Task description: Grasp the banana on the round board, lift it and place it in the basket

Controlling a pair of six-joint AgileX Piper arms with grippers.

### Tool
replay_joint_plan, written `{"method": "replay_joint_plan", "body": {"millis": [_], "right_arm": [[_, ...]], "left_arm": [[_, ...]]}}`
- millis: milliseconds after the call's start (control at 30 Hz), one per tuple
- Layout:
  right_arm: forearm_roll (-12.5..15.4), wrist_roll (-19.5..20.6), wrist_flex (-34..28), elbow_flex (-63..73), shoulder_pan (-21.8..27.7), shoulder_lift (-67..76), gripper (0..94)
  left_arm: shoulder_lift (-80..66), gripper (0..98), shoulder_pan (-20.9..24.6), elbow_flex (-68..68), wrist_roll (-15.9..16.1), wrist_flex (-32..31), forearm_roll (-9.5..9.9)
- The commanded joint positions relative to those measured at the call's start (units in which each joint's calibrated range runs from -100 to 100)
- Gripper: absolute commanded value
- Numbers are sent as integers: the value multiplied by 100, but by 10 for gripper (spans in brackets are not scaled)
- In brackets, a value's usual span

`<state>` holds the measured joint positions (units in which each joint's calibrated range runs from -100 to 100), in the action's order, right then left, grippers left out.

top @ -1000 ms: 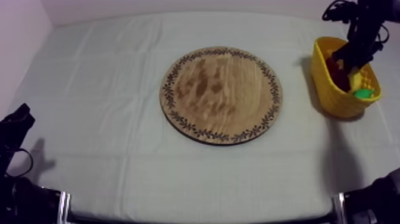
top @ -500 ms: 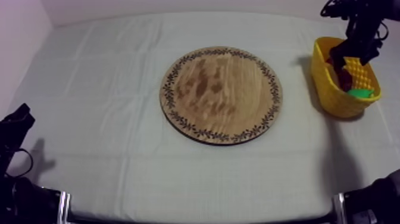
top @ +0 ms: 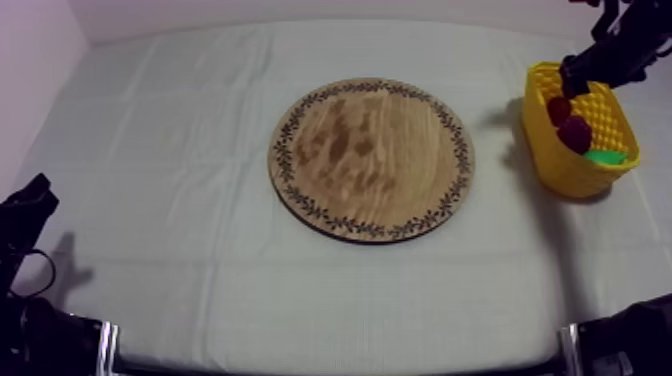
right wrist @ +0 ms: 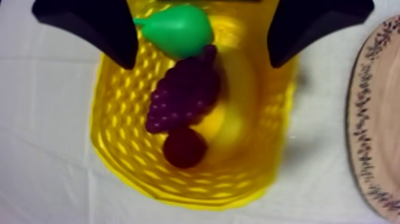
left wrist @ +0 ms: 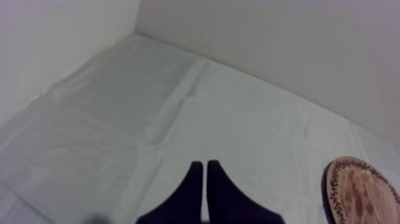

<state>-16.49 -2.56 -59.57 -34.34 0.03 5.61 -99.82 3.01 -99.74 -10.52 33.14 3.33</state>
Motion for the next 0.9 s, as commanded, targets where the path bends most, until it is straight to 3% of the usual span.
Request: {"method": "replay_joint_plan", "body": {"millis": [0, 200, 367, 533, 867], "right_arm": [[79, -50, 230, -532, -70, 657, 549], [435, -396, 627, -1378, -180, 1808, 378], [1040, -1119, 1306, -2225, 60, 2789, 252], [1421, -1549, 1762, -3080, 68, 3815, 182], [2827, -2873, 2173, -4886, 82, 6062, 23]], "left_arm": [[0, 1, -1, -3, -1, 0, 2], [0, 1, -1, -3, -1, 0, 2], [0, 1, -1, -3, -1, 0, 2], [0, 1, -1, -3, -1, 0, 2], [0, 1, -1, -3, 1, 0, 2]]}}
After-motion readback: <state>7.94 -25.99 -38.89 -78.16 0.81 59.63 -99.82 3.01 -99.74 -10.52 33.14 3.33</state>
